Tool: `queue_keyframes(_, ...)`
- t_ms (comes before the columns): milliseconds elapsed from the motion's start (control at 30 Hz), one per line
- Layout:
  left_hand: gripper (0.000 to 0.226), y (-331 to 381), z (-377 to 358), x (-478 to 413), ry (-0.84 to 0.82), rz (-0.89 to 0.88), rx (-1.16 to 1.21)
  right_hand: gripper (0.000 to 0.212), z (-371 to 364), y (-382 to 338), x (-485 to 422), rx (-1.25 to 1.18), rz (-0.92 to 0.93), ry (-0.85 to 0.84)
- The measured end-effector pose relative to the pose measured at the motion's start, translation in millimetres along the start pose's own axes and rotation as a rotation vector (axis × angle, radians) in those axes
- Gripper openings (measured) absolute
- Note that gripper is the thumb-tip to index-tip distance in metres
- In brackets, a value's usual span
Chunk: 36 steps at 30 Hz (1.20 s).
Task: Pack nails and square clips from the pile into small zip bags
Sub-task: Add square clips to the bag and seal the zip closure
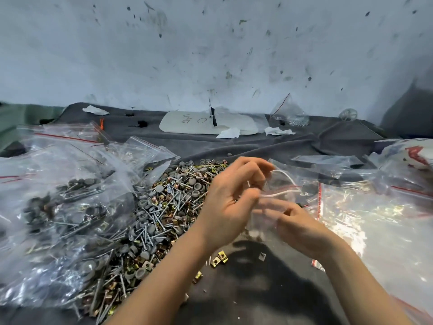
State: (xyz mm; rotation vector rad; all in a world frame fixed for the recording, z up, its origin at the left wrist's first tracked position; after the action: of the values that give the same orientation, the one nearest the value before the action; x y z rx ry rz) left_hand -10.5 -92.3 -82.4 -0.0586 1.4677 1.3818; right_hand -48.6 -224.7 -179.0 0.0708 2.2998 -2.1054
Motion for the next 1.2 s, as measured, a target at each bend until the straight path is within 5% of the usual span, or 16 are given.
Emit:
queue_keyframes(67, 0.012, 6, -1, -6, -0.036, 0.045, 0.052, 0.01, -10, -4, 0, -0.064, 0.058, 0.018)
queue_keyframes(233, 0.017, 5, 18, -1, 0.01, 0.202, 0.189, 0.044, -6, 3, 7, -0.187, 0.07, 0.14)
queue_keyframes(367, 0.017, -5, 43, 17, -0.014, 0.288, -0.092, 0.009, 11, 16, 17, -0.147, 0.166, 0.397)
queue_keyframes(567, 0.022, -30, 76, 73, -0.197, 0.382, -0.754, 0.016, 26, 39, 31, 0.002, 0.194, 0.586)
queue_keyframes(833, 0.04, -61, 79, 102, -0.238, 0.432, -1.109, 0.004, 17, 39, 27, 0.037, 0.193, 0.569)
queue_keyframes(1200, 0.014, -65, 82, 98, -0.167, 0.399, -1.193, 0.006, 20, 41, 30, 0.065, 0.156, 0.588)
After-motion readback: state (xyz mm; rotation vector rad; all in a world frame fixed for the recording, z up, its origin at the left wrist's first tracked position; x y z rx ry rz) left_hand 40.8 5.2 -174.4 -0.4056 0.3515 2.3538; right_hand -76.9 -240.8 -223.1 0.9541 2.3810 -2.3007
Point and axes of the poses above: each hand's wrist, its own x-axis away from the middle knuckle, its own z-axis out of the back of the hand, y = z × x, the point moved 6 cm from there along -x, towards the middle knuckle, and after that the axes turned 1 degree about x, right-handed, at the moved point
